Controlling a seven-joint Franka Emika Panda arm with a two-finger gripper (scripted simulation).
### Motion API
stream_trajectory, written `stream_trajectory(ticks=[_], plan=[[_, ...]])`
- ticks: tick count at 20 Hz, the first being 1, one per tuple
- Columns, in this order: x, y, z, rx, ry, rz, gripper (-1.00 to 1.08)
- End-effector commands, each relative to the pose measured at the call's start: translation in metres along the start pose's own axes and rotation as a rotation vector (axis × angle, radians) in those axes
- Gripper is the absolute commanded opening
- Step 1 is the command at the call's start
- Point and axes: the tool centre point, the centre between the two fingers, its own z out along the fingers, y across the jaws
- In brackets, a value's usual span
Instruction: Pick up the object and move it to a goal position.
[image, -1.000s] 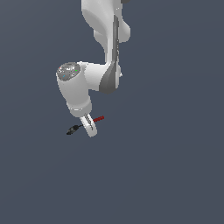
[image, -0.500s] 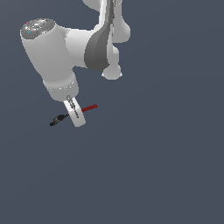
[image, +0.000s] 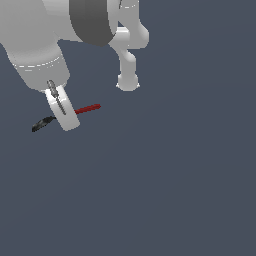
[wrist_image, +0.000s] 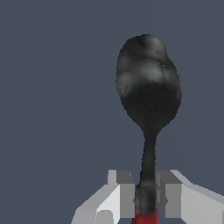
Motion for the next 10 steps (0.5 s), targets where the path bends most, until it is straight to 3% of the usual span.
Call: stream_trajectory(ticks=[1, 10], plan=[[0.005, -0.001, -0.018, -0.001, -0.001, -0.001, -1.00], [0.022, -0.005, -0.068, -0.001, -0.002, -0.002, -1.00]])
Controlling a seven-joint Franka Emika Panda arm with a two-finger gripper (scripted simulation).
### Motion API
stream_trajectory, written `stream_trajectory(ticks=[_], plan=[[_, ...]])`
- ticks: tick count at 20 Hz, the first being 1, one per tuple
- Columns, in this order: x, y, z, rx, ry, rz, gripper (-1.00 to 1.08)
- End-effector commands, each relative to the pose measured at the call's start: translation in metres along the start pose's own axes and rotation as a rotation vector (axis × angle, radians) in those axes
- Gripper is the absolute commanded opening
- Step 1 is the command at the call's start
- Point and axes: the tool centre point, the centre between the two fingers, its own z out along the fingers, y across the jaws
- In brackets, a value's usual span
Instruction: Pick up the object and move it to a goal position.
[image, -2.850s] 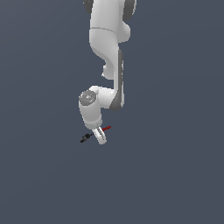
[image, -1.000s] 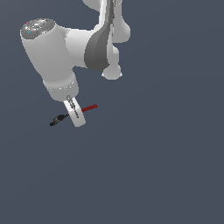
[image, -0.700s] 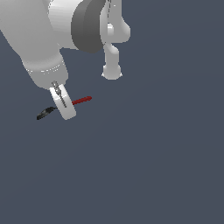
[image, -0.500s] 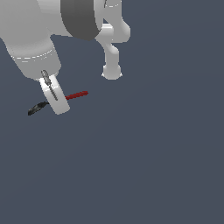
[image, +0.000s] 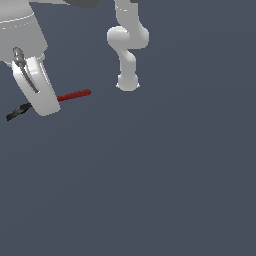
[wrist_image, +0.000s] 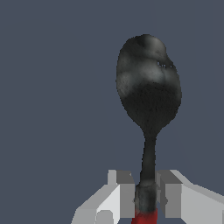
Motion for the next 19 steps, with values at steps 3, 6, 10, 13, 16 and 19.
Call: stream_trajectory(ticks=[3, 6, 10, 13, 16, 19], plan=[[0.006, -0.002, -0.018, 0.000, 0.000, -0.001, -1.00], [0.009, -0.002, -0.025, 0.000, -0.001, -0.001, -1.00], [0.011, -0.003, -0.032, 0.000, -0.001, -0.001, -1.00], [0.013, -0.004, -0.036, 0.000, -0.001, -0.001, -1.00], [0.014, -0.004, -0.037, 0.000, -0.001, 0.000, -1.00], [0.014, -0.004, -0.037, 0.000, -0.001, 0.000, -1.00]])
